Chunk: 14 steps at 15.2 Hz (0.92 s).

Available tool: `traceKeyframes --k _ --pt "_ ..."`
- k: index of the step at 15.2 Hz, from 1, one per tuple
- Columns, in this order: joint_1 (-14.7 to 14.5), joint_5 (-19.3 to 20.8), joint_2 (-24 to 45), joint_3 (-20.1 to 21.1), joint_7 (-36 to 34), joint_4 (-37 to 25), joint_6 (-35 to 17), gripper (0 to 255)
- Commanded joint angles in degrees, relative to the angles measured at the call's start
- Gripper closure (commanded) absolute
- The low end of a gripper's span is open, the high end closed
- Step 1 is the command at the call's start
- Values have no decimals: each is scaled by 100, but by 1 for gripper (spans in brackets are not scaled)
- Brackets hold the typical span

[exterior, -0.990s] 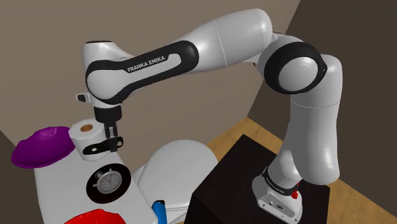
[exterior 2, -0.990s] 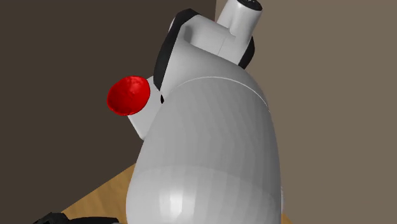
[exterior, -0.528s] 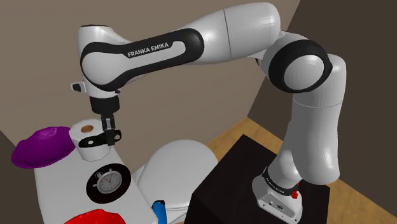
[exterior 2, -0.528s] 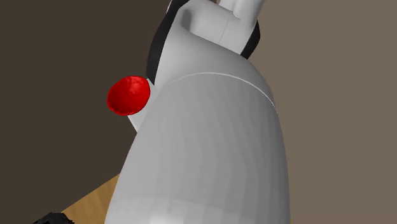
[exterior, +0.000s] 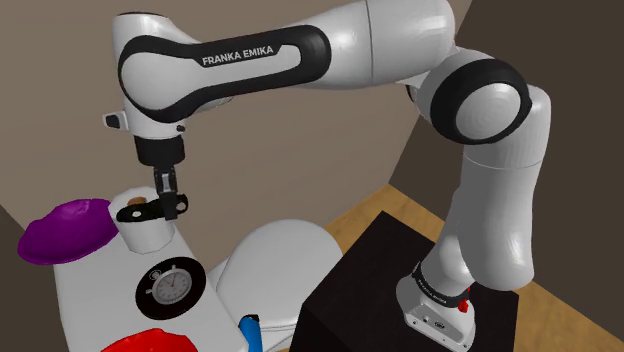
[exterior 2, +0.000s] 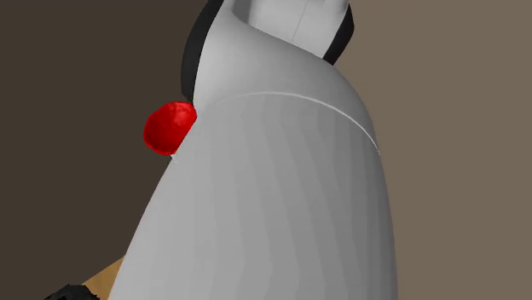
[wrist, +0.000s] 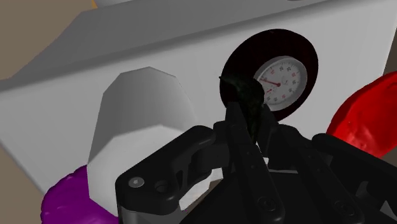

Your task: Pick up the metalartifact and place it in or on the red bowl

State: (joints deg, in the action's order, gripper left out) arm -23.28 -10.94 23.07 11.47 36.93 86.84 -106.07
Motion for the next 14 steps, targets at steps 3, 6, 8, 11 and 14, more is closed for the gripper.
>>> traceKeyframes --k 3,6,8,11,14 --pt "-235 -46 -303 134 -327 455 -239 255" --pt "-445 -77 -502 257 -624 772 -440 255" --pt "-589 -91 -607 342 -833 944 -563 255" --pt "-812 -101 -726 472 -1159 1144 -732 255" --pt "-1043 -94 -798 606 -1504 1280 -884 255"
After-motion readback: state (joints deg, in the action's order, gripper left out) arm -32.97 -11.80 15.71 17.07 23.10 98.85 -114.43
